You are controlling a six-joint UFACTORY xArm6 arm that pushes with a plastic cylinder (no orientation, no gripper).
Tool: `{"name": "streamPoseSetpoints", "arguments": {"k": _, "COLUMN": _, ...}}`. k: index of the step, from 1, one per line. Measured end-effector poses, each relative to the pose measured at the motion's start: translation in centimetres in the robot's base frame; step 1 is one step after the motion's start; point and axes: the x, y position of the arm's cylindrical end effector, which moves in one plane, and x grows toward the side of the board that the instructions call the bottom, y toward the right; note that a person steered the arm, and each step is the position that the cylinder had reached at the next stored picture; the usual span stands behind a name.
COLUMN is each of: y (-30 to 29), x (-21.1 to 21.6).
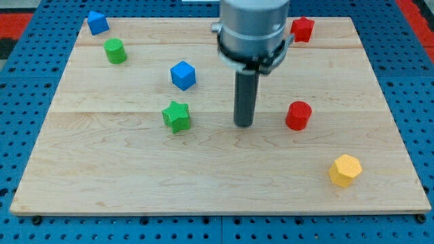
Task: Push the red circle to the left side of the yellow hexagon
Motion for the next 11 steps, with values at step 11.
{"name": "streamPoseSetpoints", "arguments": {"k": 11, "y": -0.2, "x": 17.2}}
